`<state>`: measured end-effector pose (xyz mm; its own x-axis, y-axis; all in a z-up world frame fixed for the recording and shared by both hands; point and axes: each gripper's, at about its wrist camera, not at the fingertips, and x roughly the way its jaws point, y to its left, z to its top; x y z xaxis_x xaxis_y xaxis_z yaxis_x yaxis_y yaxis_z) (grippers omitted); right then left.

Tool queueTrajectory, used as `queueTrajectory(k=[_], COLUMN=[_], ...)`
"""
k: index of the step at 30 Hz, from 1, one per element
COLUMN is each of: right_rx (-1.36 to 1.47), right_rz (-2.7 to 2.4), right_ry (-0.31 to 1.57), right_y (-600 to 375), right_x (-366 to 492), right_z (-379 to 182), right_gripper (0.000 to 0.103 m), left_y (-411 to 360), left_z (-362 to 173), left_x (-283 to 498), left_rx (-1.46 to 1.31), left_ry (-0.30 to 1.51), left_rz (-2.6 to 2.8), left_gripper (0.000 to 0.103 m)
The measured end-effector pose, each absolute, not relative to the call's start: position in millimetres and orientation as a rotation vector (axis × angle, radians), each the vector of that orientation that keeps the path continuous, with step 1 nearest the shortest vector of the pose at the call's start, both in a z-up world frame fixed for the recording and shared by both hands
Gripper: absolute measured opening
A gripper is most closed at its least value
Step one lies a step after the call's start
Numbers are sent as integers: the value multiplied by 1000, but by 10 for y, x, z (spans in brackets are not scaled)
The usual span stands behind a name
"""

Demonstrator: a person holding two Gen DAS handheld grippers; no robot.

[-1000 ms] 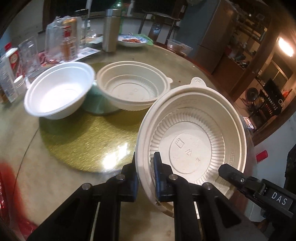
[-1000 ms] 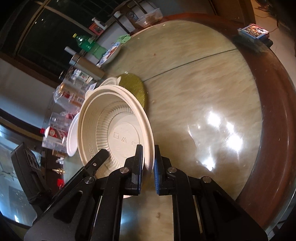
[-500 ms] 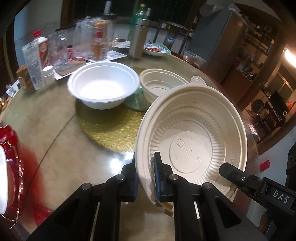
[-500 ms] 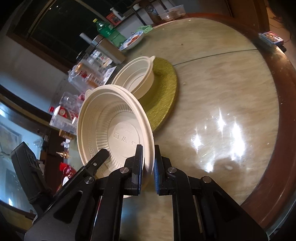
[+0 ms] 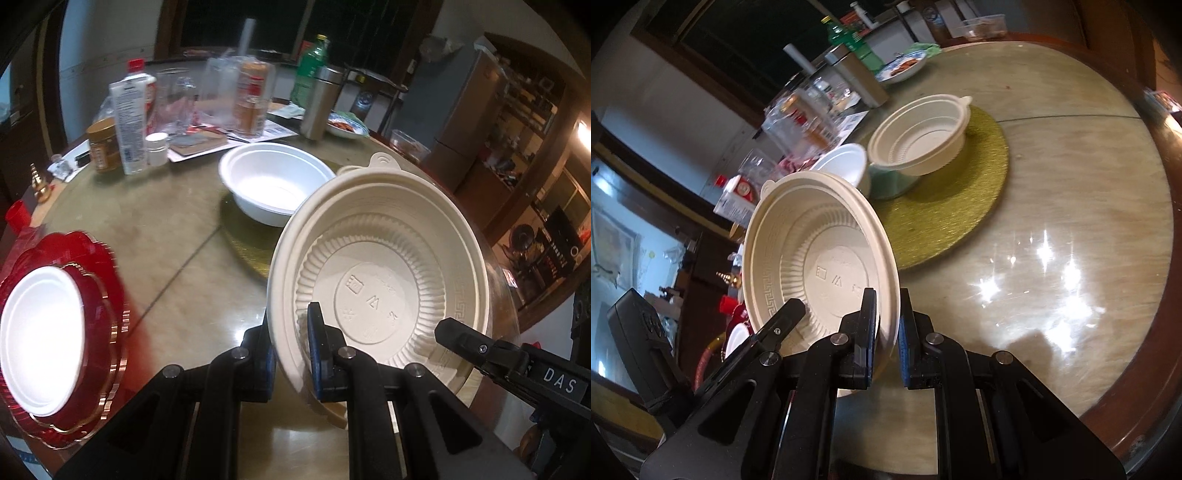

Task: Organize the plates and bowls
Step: 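Lift the beige bowl and carry it over the stacked red plates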

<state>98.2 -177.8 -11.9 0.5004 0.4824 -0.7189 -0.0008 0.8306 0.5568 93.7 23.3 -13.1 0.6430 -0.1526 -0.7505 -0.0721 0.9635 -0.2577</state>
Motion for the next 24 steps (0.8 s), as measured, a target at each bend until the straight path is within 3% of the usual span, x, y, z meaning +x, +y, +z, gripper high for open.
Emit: queueTrajectory(k=[24], right_rx=[394], right_rz=[472], right_ry=[1036], right_y=[-807], right_x=[937], right_z=[-54], right_gripper=[10], left_y=[1109], left_z=[-117], left_x=[483], left_rx=[-387], left_ry=[798], left_rz=[73], left_gripper=[14])
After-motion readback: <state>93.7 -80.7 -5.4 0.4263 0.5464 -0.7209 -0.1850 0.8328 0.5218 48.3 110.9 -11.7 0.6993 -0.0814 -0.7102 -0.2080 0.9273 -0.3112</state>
